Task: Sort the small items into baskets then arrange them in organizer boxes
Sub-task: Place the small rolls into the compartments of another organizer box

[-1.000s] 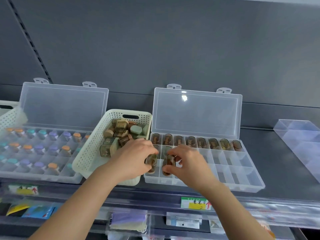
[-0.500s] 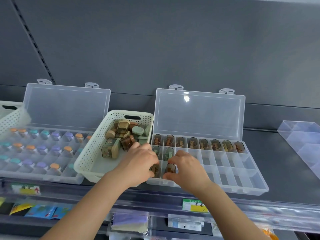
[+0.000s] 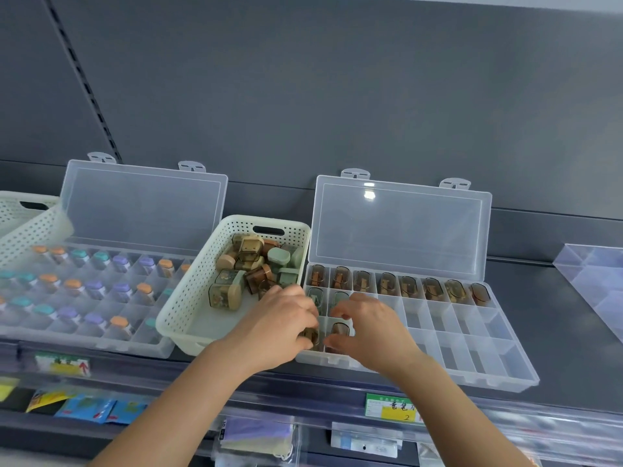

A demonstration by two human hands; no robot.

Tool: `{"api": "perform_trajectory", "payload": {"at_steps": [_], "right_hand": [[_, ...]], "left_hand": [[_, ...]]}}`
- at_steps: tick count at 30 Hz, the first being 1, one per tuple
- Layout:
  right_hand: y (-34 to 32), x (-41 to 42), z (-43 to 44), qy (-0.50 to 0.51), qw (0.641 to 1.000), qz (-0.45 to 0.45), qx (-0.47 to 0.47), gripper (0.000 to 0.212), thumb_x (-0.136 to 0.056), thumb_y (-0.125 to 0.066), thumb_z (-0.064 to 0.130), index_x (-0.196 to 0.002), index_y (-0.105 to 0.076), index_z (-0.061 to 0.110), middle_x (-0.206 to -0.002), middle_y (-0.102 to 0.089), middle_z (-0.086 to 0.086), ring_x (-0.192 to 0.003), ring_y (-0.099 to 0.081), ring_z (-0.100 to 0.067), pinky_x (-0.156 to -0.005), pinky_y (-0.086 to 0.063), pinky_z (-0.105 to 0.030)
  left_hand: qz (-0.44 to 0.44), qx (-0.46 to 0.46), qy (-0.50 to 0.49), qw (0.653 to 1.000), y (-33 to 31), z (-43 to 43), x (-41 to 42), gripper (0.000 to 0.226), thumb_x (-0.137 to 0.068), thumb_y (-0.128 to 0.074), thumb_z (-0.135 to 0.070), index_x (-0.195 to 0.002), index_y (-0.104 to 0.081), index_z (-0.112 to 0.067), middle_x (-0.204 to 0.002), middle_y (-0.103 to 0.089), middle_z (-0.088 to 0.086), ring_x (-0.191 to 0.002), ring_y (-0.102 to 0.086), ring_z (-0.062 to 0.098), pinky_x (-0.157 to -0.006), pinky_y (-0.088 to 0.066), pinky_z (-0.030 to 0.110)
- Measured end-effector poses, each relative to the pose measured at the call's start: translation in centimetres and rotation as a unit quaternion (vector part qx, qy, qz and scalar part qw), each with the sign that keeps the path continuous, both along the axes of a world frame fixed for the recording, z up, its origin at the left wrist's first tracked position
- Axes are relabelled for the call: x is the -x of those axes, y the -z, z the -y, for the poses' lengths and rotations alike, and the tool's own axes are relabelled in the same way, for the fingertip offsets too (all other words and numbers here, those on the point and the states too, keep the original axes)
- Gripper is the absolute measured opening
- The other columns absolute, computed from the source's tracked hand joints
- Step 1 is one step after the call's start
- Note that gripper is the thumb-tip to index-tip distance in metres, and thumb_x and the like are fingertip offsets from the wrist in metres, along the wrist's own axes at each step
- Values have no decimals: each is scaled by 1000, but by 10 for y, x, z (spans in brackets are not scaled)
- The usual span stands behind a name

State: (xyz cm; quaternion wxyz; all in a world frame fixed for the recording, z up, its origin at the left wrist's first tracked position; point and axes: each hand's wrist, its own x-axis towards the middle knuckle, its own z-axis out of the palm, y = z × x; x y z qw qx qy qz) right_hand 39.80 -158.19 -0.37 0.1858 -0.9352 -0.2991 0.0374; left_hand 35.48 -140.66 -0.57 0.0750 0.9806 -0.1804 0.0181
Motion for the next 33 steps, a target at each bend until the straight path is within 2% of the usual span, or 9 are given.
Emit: {"api": "perform_trajectory", "payload": {"at_steps": [5,8,11,14,19,22,24,29,33], "right_hand": [[-9,-7,-21,-33,998,42,-44,33,-83,-67,41,-110,-67,22,-102,-61,2,-90,-57,-13,-81,-52,-29],[-14,-12,-45,-59,994,75,-61,30,-84,-66,39,-108,-69,22,-101,-64,3,-94,-56,-14,-83,-50,-29],[-16,-18,-71,-87,991,94,-32,31,-86,-63,37,-113,-67,22,-106,-63,3,-101,-50,-17,-86,-46,-28],[-13,-24,-94,-111,988,108,23,32,-88,-57,29,-120,-62,22,-112,-61,0,-104,-46,-20,-92,-44,-32],[-9,-31,-118,-139,975,119,125,41,-88,-50,17,-129,-51,26,-117,-56,-1,-108,-44,-24,-95,-36,-35],[-8,-35,-123,-148,971,106,156,41,-90,-49,14,-129,-52,23,-118,-53,-5,-110,-45,-25,-97,-36,-35],[-6,-37,-124,-145,972,91,161,38,-90,-50,16,-127,-54,20,-117,-52,-7,-110,-46,-26,-97,-37,-34],[-7,-42,-119,-120,985,83,97,38,-87,-58,24,-124,-56,18,-110,-54,-7,-105,-49,-26,-91,-44,-34],[-20,-41,-103,-70,994,82,-28,45,-86,-64,19,-130,-53,18,-118,-52,-6,-107,-52,-25,-92,-45,-35]], "left_hand": [[43,102,-79,991,-20,-24,4,29,-91,-58,-36,-119,-65,-28,-115,-59,-16,-108,-39,-1,-98,-34,21],[68,68,-171,981,-23,-55,3,28,-93,-58,-28,-121,-64,-26,-117,-58,-10,-111,-44,6,-97,-39,25],[27,-23,-232,972,-14,-84,0,34,-91,-56,-17,-124,-61,-23,-123,-55,-3,-116,-46,18,-97,-41,32],[-23,-67,-243,967,-3,-96,0,31,-88,-58,-12,-118,-59,-19,-119,-56,0,-112,-49,20,-91,-44,32],[-41,-40,-244,968,7,-100,-3,32,-86,-56,-1,-114,-53,-16,-111,-50,3,-96,-56,19,-74,-47,30],[-46,-24,-234,971,13,-102,-5,36,-85,-55,2,-116,-52,-16,-113,-49,3,-95,-57,20,-77,-49,31],[-56,-7,-227,972,15,-104,-7,36,-85,-60,-5,-117,-51,-16,-114,-51,3,-97,-56,19,-78,-47,28],[-53,102,-235,965,-1,-104,-3,49,-83,-70,-34,-122,-44,-19,-114,-55,-7,-102,-56,12,-78,-44,22],[-18,192,-234,953,-21,-100,-3,42,-81,-71,-31,-117,-51,-27,-115,-50,-14,-103,-52,6,-76,-37,17]]}}
